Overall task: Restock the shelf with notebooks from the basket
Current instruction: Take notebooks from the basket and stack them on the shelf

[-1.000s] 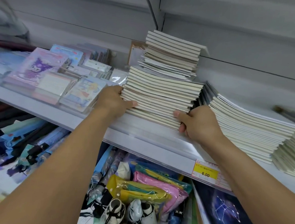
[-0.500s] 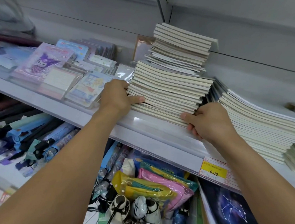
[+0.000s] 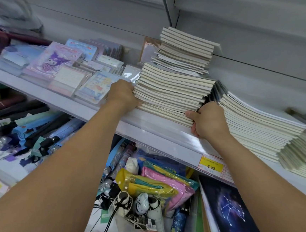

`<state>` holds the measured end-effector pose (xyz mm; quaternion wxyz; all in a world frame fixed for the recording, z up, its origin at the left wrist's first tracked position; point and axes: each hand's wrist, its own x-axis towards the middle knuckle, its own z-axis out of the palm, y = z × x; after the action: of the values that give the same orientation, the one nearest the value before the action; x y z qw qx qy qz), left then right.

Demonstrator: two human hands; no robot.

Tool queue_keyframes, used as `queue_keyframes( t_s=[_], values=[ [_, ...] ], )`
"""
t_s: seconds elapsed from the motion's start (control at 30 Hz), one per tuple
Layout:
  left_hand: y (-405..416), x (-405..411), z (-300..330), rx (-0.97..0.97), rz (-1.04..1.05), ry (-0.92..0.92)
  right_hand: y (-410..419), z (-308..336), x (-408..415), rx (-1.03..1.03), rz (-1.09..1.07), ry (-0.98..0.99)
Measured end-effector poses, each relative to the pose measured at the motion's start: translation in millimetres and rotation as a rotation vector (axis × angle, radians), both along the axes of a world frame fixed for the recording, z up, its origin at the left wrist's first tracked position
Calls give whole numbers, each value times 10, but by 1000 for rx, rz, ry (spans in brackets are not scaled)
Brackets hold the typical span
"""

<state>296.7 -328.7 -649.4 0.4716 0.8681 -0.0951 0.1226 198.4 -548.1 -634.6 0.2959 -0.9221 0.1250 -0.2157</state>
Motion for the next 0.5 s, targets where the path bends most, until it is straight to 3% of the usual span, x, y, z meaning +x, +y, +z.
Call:
queue_keyframes(
  t_s=[0.17,0.3,0.5],
  values=[
    [25,-10,87,180,-2,-2,-8,196,-93,-71,76,330],
    [-2,-25,163,385,-37,40,-46,76,-92,-142,71,279],
    [-11,-2,185,371,-16,-20,-109,-62,40,-213,23,157]
  ],
)
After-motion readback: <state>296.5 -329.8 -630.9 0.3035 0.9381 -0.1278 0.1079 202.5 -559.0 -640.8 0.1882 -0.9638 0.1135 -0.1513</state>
